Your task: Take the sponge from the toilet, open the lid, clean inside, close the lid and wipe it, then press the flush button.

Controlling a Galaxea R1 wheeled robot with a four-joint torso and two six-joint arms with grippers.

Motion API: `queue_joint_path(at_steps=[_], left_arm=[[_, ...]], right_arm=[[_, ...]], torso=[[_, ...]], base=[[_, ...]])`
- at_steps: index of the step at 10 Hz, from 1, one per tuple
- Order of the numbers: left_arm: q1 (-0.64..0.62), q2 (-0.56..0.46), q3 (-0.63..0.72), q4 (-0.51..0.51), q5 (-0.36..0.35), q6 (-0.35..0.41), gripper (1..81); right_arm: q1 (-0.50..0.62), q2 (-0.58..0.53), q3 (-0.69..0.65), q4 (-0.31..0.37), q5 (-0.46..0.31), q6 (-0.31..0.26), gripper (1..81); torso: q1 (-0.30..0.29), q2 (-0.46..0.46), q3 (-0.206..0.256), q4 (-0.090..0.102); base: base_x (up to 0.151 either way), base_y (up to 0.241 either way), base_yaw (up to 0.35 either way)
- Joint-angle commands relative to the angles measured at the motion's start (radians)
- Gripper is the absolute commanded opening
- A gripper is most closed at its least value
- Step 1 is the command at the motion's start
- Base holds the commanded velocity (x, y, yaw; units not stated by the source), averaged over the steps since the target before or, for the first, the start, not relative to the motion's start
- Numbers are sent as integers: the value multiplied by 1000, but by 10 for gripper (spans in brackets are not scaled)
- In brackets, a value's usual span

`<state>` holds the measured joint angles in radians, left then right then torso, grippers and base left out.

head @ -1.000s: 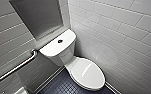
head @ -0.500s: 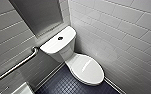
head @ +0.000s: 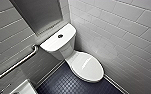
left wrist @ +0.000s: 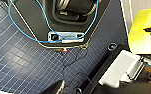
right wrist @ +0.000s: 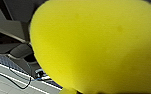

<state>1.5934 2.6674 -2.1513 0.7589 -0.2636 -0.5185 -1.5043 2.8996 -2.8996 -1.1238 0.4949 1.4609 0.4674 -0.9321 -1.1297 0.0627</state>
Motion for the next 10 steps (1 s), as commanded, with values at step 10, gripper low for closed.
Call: queue_joint_path(at_steps=[10], left_arm=[[58, 5, -36, 13, 60, 8, 811]], right_arm=[[-65, 106, 65, 1271, -407, -1390, 10]], torso=[[-1, -3, 0, 0]], base=[[0, 0, 0]])
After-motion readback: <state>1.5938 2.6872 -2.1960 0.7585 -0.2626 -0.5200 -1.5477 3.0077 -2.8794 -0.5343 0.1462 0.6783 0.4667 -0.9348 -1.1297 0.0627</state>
